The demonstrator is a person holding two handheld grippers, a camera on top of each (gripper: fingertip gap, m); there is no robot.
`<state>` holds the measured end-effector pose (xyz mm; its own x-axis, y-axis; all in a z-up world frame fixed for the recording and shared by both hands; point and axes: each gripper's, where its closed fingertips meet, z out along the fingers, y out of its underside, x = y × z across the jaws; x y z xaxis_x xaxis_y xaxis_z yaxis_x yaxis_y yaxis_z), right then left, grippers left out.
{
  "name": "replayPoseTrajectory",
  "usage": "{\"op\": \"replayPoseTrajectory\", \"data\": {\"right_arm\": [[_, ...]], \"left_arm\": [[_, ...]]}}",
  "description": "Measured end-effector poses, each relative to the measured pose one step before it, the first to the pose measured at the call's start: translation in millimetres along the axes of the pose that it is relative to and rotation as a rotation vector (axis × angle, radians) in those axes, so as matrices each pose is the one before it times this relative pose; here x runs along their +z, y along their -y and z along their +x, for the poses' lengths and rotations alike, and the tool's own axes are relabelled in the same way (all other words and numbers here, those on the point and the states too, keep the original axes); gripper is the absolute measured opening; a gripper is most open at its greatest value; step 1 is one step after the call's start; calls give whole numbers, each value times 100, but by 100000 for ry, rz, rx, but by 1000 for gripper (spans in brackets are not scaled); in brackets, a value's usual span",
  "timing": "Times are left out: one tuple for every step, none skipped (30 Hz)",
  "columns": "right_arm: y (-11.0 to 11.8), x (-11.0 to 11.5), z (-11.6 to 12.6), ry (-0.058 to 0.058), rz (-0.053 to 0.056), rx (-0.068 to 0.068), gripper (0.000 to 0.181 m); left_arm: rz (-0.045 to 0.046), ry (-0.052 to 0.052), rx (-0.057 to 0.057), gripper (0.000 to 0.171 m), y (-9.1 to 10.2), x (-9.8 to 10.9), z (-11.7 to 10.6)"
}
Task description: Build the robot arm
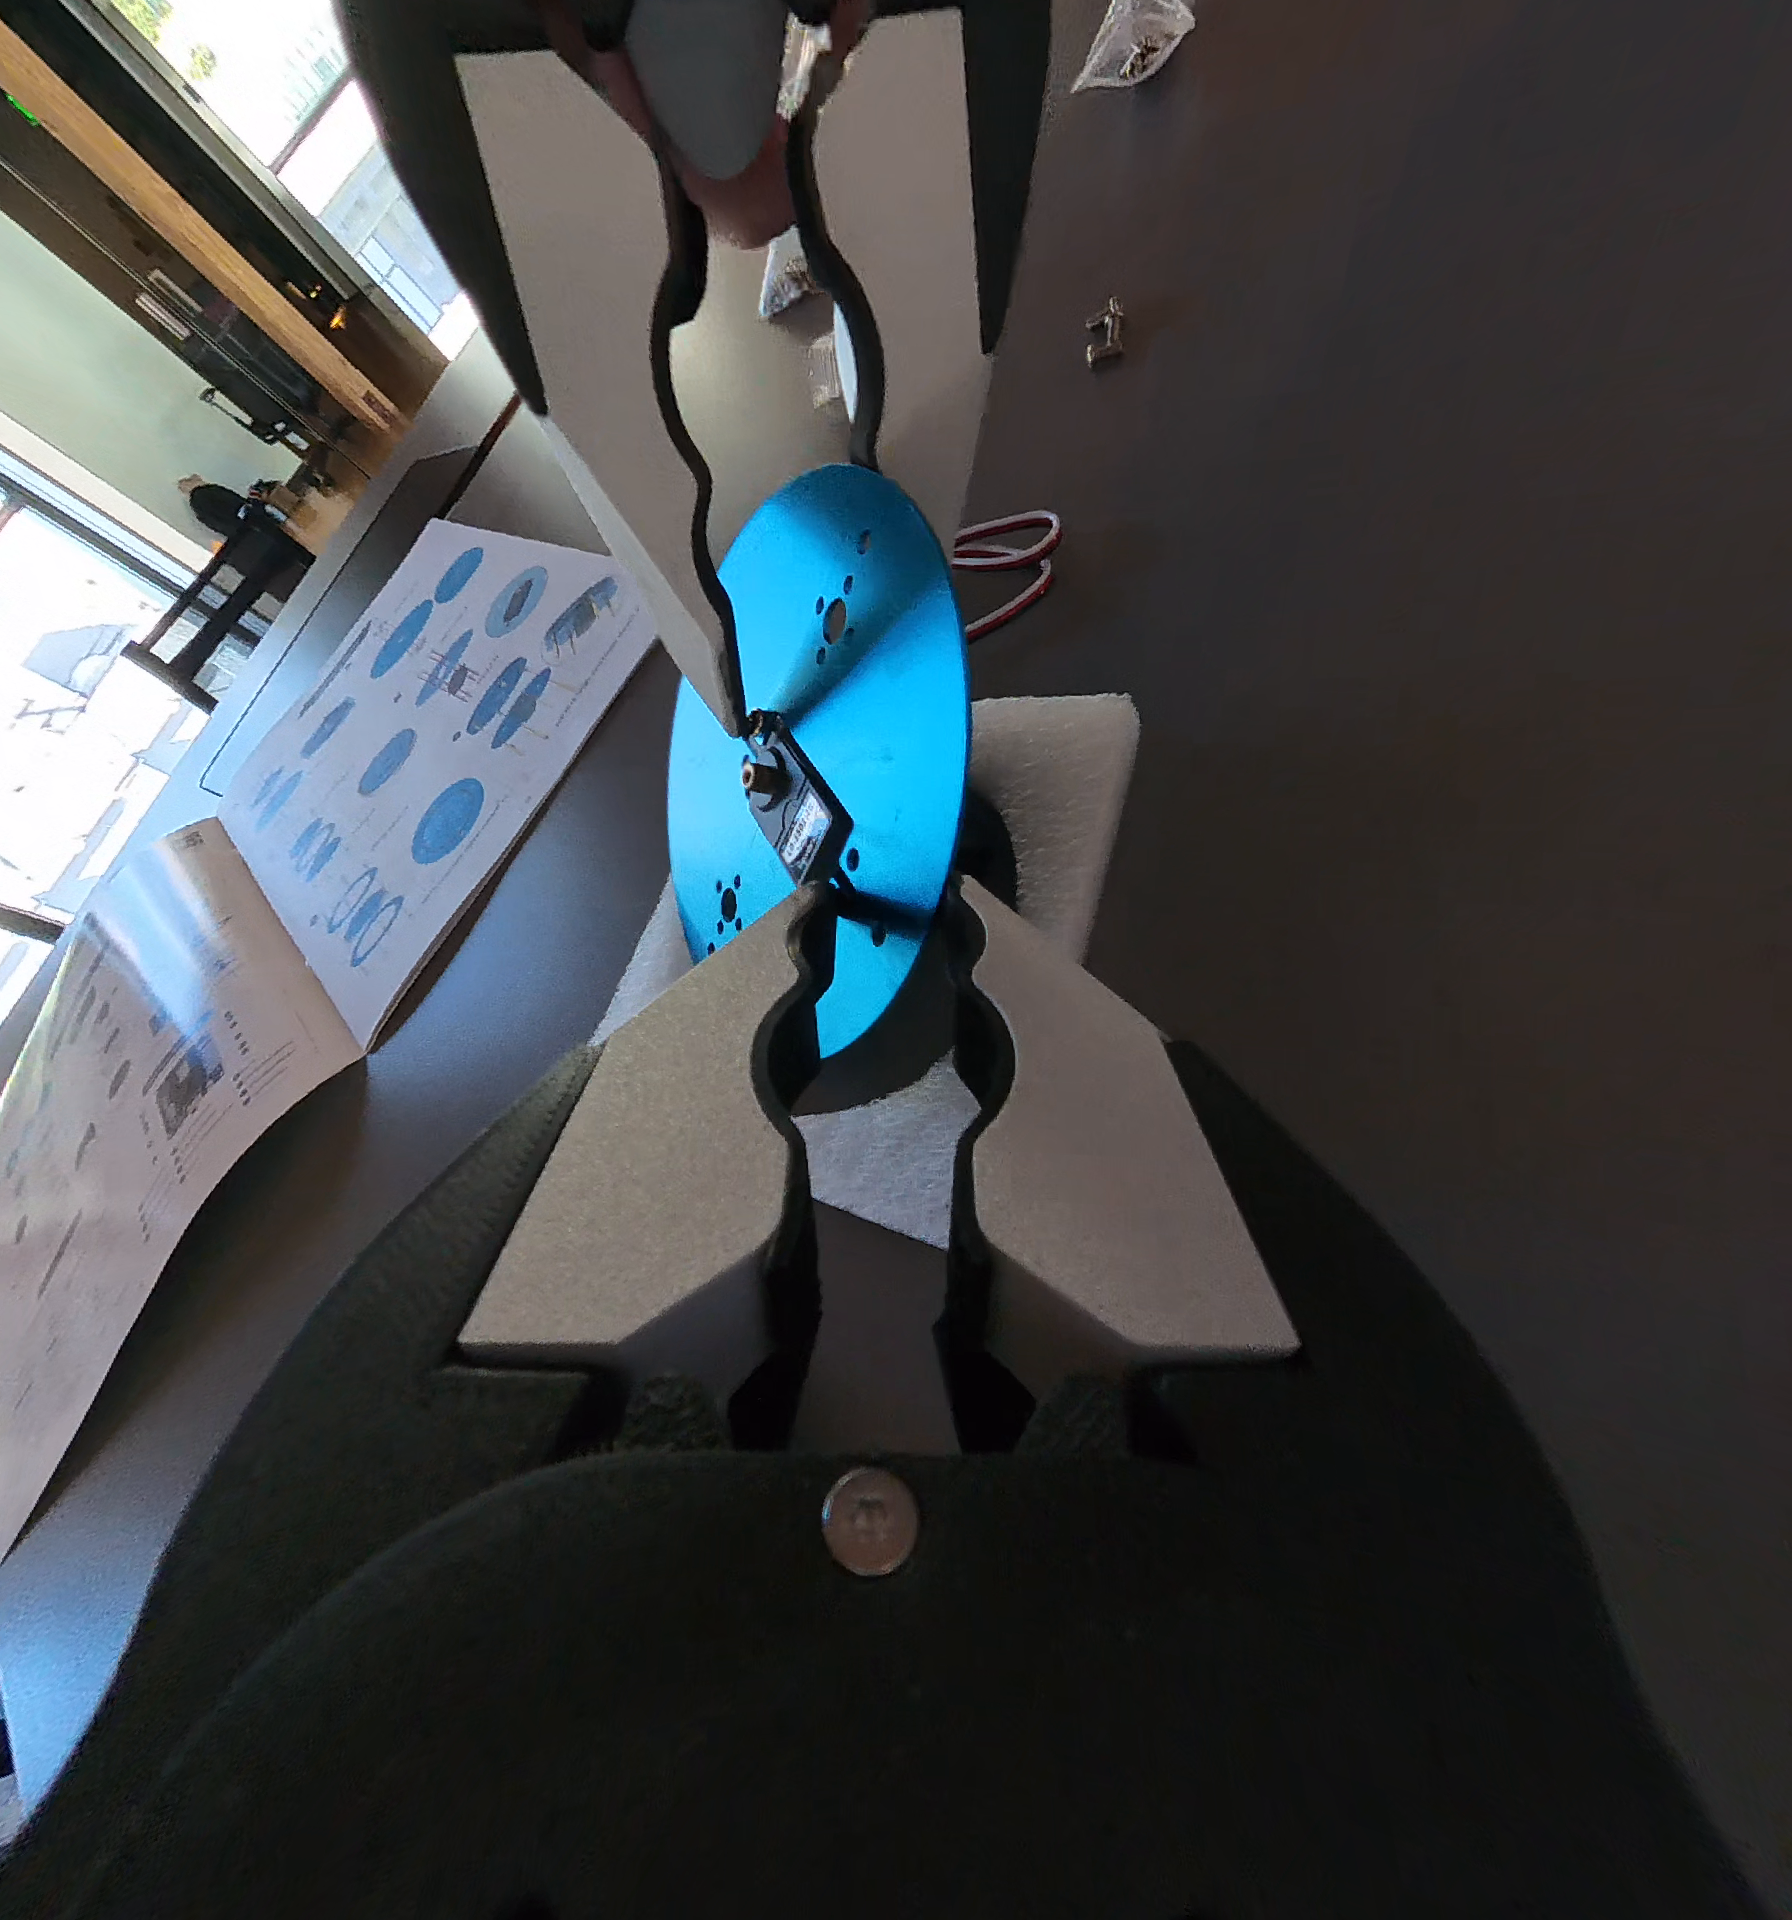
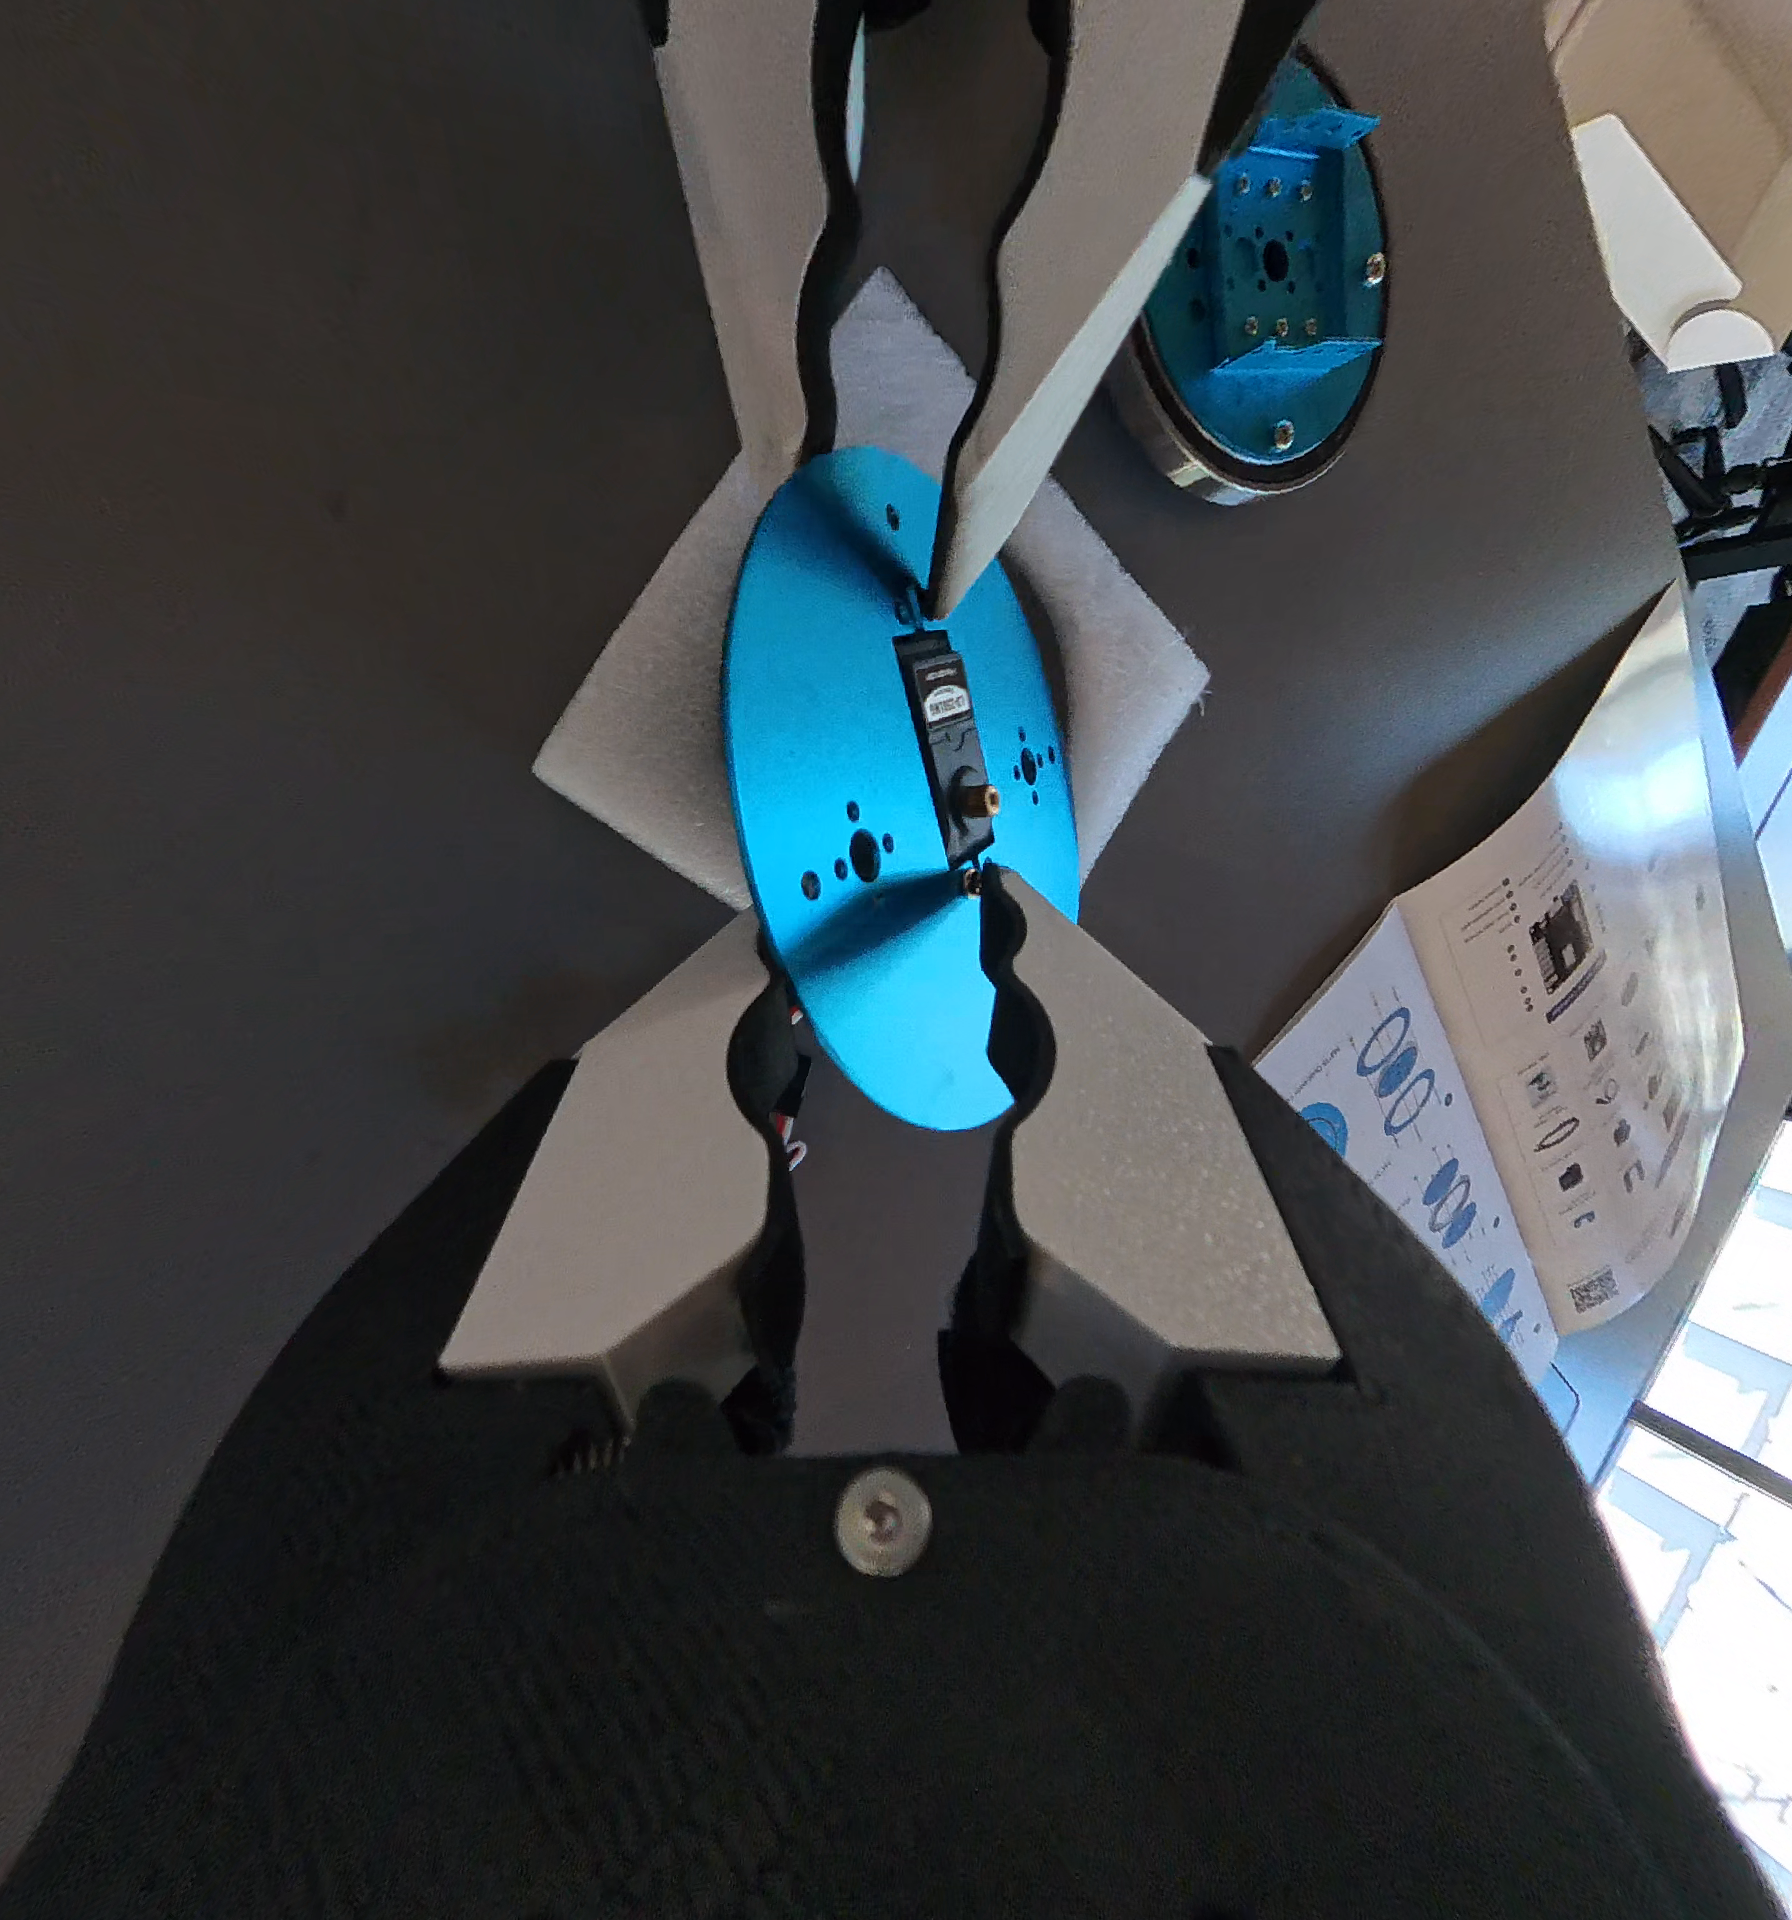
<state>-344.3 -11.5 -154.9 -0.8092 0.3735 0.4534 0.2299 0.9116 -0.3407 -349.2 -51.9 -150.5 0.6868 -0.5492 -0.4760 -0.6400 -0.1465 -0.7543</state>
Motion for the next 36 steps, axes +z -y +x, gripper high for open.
{"op": "replayPoseTrajectory", "data": {"right_arm": [[72, -20, 64, -128, 666, 57, 32], [-20, 27, -22, -353, -11, -587, 32], [-58, 50, -101, -1093, -464, -1436, 33], [-80, 53, -122, -1961, -436, -2192, 32], [-114, 92, -174, -2074, -333, -2550, 33], [-174, 120, -138, -2666, -393, -2767, 33], [-88, 101, -129, -2793, 252, -2732, 32], [20, -3, 50, -2944, 863, -1366, 31], [20, -16, -7, -1650, 873, 380, 30], [29, -16, 14, -1433, 1023, 556, 29], [25, 1, 47, -1797, 935, -125, 29], [30, 19, 77, -2389, 734, -1174, 27], [-27, 52, 116, -2873, 26, -1980, 25], [-46, 34, 115, -2795, -274, -2406, 23], [-53, 15, 73, -1875, -525, -1872, 21], [9, 10, 46, -962, -83, -580, 21], [39, 19, 49, -570, 260, 634, 20], [22, 14, 28, -265, 301, 725, 20], [-3, 6, 25, -470, 324, 37, 20], [5, 10, 42, -921, 234, -431, 20], [-15, 9, 79, -1215, 28, -426, 19], [10, 16, 58, -1096, 13, -562, 18], [-8, 12, 42, -1000, -81, -836, 17], [-5, 12, 64, -1068, -89, -820, 16], [29, 17, 43, -1071, 41, -969, 15], [21, 38, 65, -1370, 15, -941, 13], [50, 29, 111, -1789, 2, -933, 12], [0, 9, 77, -2017, -150, -1673, 10], [-2, 6, 113, -2598, -258, -2127, 8], [-33, 13, 31, -2144, -383, -1605, 8], [17, -47, 20, -1843, 106, -1046, 8], [13, -32, 17, -1857, 180, -471, 8], [32, -18, -10, -1579, 485, 72, 8], [-16, -24, 1, -1292, 358, 434, 8], [-33, -29, -17, -1008, 90, 353, 8], [-27, -57, -27, -990, -118, -178, 8]], "left_arm": [[-456, -230, 504, 20, -66, 51, 103], [-400, 263, 1093, 20, -62, 66, 79], [-494, 448, 1335, 20, -52, 63, 103], [-655, 270, 1233, 20, -48, 77, 144], [-481, 98, 845, 21, -7, 85, 139], [-262, 656, 654, 21, 6, 42, 1], [5, 365, 525, 21, 43, -3, -9], [-77, 4, 57, 21, 24, -5, 4], [141, -547, -289, 22, 41, -4, 81], [12, -982, -329, 25, 23, -14, 145], [-128, -859, -265, 27, 11, -28, 118], [-213, -1032, -433, 29, 7, -48, 137], [111, -1233, -1294, 30, 73, -85, 113], [862, -2420, -2924, 31, 202, -173, 142], [2064, -3902, -5633, 30, 415, -276, 124], [2817, -4732, -8774, 31, 609, -333, -15], [4132, -4701, -9489, 34, 886, -451, -172], [5493, -2458, -8984, 31, 1083, -533, -529], [4671, 801, -9696, 29, 985, -425, -1040], [1171, 2659, -10507, 27, 534, -118, -1310], [-1876, 651, -8281, 25, 96, 211, -844], [-4947, -513, -5675, 28, -390, 505, -456], [-6004, 402, -3143, 29, -514, 651, -369], [-4997, 1121, -1456, 33, -428, 699, -278], [-4841, 1537, -407, 39, -357, 677, -197], [-4407, 2294, -405, 42, -295, 600, -262], [-4583, 783, -719, 45, -329, 506, -21], [-2370, -1782, -2341, 41, 17, 277, 311], [-1921, -2574, -3435, 36, 20, 123, 340], [-2504, -2898, -2583, 26, -80, 83, 369], [-1993, 455, -2153, 22, -90, 31, -127], [-1265, -99, 432, 22, -49, 1, 44], [-937, 366, 603, 22, -32, 0, 7], [-846, 78, -273, 22, 7, 23, 2], [-496, 79, -213, 21, 46, 24, 1], [44, 11, 353, 22, 64, 44, 12]]}}
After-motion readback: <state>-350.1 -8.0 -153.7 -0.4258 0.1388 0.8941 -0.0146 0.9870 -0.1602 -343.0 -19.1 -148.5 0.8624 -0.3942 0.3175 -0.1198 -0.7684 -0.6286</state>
